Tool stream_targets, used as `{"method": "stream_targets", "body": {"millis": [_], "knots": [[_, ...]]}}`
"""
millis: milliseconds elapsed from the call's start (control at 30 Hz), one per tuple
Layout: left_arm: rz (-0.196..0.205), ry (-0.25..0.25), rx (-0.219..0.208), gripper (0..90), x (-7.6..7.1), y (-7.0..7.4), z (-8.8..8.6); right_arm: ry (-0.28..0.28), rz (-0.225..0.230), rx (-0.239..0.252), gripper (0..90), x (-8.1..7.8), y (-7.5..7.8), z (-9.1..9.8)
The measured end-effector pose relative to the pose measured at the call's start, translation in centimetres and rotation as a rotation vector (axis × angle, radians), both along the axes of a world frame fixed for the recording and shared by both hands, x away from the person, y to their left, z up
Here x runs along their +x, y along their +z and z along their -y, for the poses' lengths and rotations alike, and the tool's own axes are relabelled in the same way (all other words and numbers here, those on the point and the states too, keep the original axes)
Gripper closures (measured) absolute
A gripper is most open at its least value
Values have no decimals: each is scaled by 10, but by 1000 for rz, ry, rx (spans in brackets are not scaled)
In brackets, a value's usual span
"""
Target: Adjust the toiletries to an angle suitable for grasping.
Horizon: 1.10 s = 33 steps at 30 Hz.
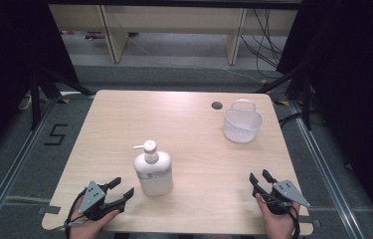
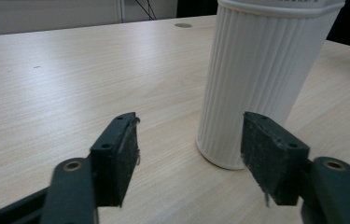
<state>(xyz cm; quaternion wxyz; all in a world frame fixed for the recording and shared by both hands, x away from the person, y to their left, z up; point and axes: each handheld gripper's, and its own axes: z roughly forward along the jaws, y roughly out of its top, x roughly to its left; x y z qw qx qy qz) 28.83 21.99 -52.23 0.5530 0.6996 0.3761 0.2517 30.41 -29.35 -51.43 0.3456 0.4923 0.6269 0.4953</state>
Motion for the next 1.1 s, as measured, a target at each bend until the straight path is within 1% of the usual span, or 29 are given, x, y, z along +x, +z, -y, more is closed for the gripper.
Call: {"method": "stream_targets", "body": {"millis": [33,67,100,133,167,233,267,300,333,367,400,433,467,500,533,567,600,633,700,767,800,833,867,933,967,1000,1033,1067,1100], "knots": [[0,-1,2,427,0,0,0,-14,-28,14,490,-2,1,-1],[23,-23,-5,466,1,0,0,-13,-22,21,492,-1,0,0],[28,-33,-6,514,0,0,0,-25,-19,-1,499,-2,1,1],[21,-27,-10,571,-2,2,1,-20,-13,17,511,-1,0,1],[27,-31,-21,626,-3,4,2,-31,-23,8,524,-1,1,1],[41,-45,-28,692,-7,8,3,-15,-18,23,543,0,0,0],[50,-54,-40,734,-9,10,4,-17,-25,18,558,0,0,0],[53,-55,-61,769,-12,12,5,-20,-17,-2,570,1,0,-1],[53,-55,-61,801,-12,12,5,-17,-25,2,578,1,0,-2],[57,-68,-60,835,-18,18,9,-26,-30,6,585,0,0,-5],[88,-98,-57,853,-18,20,12,-19,-33,-23,589,1,1,-4],[92,-112,-40,869,-21,23,15,-25,-31,-46,591,1,1,-4],[102,-130,-33,878,-22,25,18,-24,-39,-30,591,1,1,-5],[89,-134,-33,886,-24,28,21,-29,-42,-8,591,1,1,-7],[85,-142,-32,890,-25,30,24,-17,-33,-43,592,2,2,-4],[87,-153,-32,891,-25,32,27,-17,-29,-51,592,2,1,-4],[85,-162,-35,891,-25,34,31,-14,-42,-31,592,2,1,-5],[91,-177,-45,891,-23,34,35,-13,-37,-39,592,3,1,-5],[88,-189,-30,892,-21,36,41,-14,-38,-39,592,3,1,-5],[88,-196,-29,892,-19,37,47,-23,-40,-51,593,3,1,-5],[88,-198,-22,892,-17,38,50,-18,-40,-47,592,3,1,-6],[97,-209,-33,892,-15,39,53,-5,-34,-30,592,4,0,-6],[94,-208,-20,892,-15,41,56,-11,-30,-32,592,3,0,-7],[94,-212,-19,892,-13,43,62,-12,-37,-38,592,3,0,-7],[102,-210,-18,892,-11,44,65,-22,-46,-29,592,1,1,-8],[113,-207,-13,892,-9,45,68,-5,-32,-50,592,3,1,-7],[119,-202,0,892,-8,47,71,-3,-25,-46,592,4,0,-8],[129,-202,-9,893,-6,48,75,-13,-35,-68,592,3,1,-7],[128,-195,8,893,-5,50,78,-24,-55,-48,592,1,1,-9]]}}
